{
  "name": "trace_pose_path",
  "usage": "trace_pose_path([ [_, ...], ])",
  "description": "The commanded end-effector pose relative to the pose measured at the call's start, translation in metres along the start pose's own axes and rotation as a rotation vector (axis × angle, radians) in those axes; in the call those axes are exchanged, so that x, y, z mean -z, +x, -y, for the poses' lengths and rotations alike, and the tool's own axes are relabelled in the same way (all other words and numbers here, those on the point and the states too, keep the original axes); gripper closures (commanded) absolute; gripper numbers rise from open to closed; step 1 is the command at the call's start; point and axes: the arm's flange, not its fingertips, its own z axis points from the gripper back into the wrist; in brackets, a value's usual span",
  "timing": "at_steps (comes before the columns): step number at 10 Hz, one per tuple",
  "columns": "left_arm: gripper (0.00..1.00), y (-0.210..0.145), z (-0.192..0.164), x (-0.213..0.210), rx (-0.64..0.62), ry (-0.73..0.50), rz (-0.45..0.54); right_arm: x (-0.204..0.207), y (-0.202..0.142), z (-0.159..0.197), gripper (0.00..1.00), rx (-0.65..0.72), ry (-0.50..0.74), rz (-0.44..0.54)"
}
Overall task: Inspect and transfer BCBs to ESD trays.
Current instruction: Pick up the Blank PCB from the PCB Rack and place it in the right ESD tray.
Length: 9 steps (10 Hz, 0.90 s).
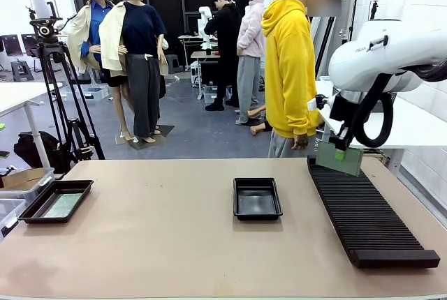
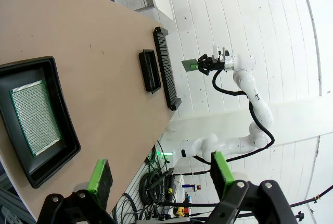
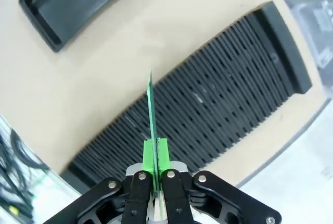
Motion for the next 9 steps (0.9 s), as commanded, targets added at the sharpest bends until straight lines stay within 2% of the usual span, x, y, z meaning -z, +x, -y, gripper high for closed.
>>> trace_pose_path([
  [1,0.0,0.0,0.002,0.0,0.001,0.011,0.005,0.01,0.01,-0.035,1.0,0.186,-0.055,0.025],
  [4,0.0,0.0,0.002,0.0,0.001,0.011,0.005,0.038,0.035,-0.072,1.0,0.419,-0.03,0.052],
  [9,0.0,0.0,0.002,0.0,0.001,0.011,0.005,0.071,0.07,-0.125,1.0,0.648,0.036,0.133],
])
